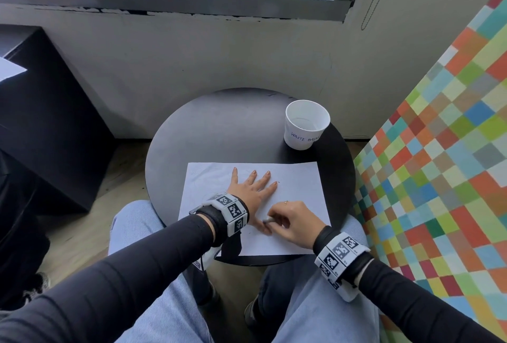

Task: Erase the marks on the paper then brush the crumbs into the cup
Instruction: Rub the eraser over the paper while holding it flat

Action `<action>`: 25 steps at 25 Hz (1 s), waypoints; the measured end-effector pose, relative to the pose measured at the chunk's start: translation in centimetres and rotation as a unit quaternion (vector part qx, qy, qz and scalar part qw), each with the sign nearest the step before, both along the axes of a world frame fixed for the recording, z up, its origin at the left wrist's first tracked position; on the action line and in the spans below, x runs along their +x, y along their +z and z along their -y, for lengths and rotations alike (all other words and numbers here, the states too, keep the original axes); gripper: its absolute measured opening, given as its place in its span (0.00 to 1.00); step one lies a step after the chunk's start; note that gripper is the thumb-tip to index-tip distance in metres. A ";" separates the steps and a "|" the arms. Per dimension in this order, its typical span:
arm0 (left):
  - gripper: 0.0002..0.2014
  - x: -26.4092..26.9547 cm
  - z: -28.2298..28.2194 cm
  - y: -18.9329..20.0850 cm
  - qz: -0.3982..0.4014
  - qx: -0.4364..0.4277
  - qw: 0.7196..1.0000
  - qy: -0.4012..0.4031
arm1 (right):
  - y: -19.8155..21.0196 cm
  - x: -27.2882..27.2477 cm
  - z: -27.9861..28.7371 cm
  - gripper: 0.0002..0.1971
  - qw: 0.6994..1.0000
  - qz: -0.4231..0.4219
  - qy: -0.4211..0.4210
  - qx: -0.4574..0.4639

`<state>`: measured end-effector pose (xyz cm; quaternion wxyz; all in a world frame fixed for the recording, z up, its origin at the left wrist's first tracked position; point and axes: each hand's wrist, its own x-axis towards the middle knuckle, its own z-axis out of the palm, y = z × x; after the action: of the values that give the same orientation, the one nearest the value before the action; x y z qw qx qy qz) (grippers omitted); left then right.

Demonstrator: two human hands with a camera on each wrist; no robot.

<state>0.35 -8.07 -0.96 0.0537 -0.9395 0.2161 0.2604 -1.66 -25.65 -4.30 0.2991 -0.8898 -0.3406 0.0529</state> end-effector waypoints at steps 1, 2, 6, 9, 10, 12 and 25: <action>0.61 0.1 0.0 0.0 0.002 -0.001 1.000 -0.002 | 0.0 0.4 0.2 0.09 1.000 0.006 -0.009 0.000; 0.61 0.1 0.0 -0.1 0.002 -0.003 1.000 -0.003 | 0.0 1.1 0.5 0.08 0.999 0.017 -0.044 0.007; 0.63 0.1 -0.2 -0.3 0.004 -0.003 1.000 -0.001 | 0.3 1.3 0.6 0.07 0.999 0.021 -0.039 0.012; 0.64 0.1 -0.1 -0.5 0.010 -0.005 1.000 -0.003 | -0.1 1.1 0.5 0.06 0.999 0.024 -0.025 0.010; 0.64 0.1 -0.2 -0.5 0.010 -0.007 1.000 -0.002 | -0.1 1.6 0.6 0.06 0.997 0.035 -0.059 0.017; 0.64 0.1 -0.2 -0.6 0.007 -0.009 1.000 0.000 | -0.3 1.8 0.5 0.05 0.995 0.051 -0.086 0.023; 0.65 0.3 -0.5 -0.7 -0.007 -0.013 1.000 -0.012 | -0.4 1.6 -0.1 0.05 0.996 0.058 -0.057 0.032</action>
<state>0.65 -7.53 -1.67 0.0431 -0.9358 0.2307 0.2630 -0.08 -25.50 -4.74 0.3099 -0.8994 -0.3072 -0.0269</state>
